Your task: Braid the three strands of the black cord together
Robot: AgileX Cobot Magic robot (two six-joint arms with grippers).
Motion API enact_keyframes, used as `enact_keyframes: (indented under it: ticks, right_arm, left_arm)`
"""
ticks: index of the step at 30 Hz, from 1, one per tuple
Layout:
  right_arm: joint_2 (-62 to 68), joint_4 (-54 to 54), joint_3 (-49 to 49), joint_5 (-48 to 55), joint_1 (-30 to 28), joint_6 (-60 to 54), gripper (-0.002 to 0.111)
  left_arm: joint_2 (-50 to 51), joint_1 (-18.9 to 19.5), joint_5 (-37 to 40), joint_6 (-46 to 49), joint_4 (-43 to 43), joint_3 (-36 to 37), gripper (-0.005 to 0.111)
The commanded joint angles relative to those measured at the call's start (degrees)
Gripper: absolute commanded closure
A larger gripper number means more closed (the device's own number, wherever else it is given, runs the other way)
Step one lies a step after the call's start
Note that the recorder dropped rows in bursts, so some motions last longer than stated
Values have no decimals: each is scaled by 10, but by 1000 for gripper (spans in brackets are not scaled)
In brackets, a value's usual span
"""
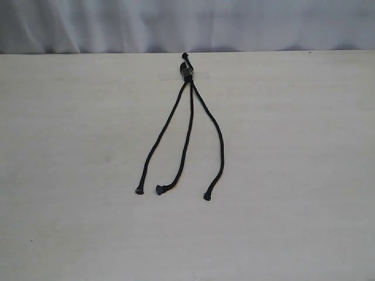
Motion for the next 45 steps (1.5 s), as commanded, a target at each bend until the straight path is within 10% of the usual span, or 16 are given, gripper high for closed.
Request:
enact_keyframes:
  ticks: [1, 7, 21, 34, 45]
  right_arm:
    - [160, -23, -67, 80, -2, -10, 104]
    - [374, -19, -164, 169, -2, -66, 104]
    - [730, 109, -358, 246, -2, -233, 104]
    - [862, 128, -513, 335, -2, -302, 104]
    - [862, 129, -513, 322, -2, -302, 104]
  left_arm:
    - [114, 0, 101, -47, 64, -58, 107]
    - [287, -26, 162, -66, 102, -118, 107]
    - [754, -285, 166, -56, 170, -326, 107]
    - [1072, -381, 403, -53, 170, -629, 65]
    - [1173, -393, 411, -53, 155, -699, 61]
